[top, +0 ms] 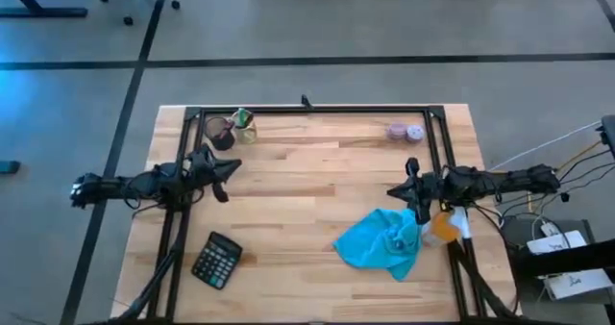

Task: Apply microfiber cloth
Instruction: Return to Home Position

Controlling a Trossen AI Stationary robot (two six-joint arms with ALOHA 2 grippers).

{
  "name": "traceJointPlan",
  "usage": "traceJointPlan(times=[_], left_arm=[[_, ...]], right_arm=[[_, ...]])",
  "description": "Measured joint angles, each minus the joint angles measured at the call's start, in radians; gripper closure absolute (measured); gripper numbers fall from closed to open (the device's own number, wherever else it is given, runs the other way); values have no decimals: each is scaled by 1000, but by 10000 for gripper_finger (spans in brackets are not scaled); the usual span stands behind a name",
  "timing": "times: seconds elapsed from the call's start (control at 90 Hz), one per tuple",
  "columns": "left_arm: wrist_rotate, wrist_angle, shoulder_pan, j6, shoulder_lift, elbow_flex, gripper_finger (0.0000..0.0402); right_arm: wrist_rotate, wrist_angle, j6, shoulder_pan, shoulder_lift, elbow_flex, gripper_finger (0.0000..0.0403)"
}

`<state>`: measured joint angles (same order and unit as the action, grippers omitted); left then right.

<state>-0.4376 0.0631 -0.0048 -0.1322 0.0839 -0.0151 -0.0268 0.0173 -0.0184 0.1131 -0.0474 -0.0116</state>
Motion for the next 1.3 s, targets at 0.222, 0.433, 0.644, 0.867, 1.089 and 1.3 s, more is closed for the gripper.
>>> traceJointPlan(times=[0.222, 0.433, 0.644, 0.867, 1.089, 1.3], left_arm=[[1, 1, 0, 0, 37, -1, 401], [1, 4, 0, 0, 75, -2, 401], [1, 4, 0, 0, 110, -2, 396], [2, 3, 0, 0, 143, -3, 396], [2, 4, 0, 0, 169, -3, 395], [2, 3, 0, 0, 190, -3, 398]], right_arm=[[0, 1, 0, 0, -2, 0, 403], [0, 1, 0, 0, -1, 1, 403], [-1, 2, 0, 0, -1, 1, 403], [-1, 2, 0, 0, -1, 1, 403], [-1, 2, 0, 0, -1, 1, 403], [-1, 2, 0, 0, -1, 1, 403]])
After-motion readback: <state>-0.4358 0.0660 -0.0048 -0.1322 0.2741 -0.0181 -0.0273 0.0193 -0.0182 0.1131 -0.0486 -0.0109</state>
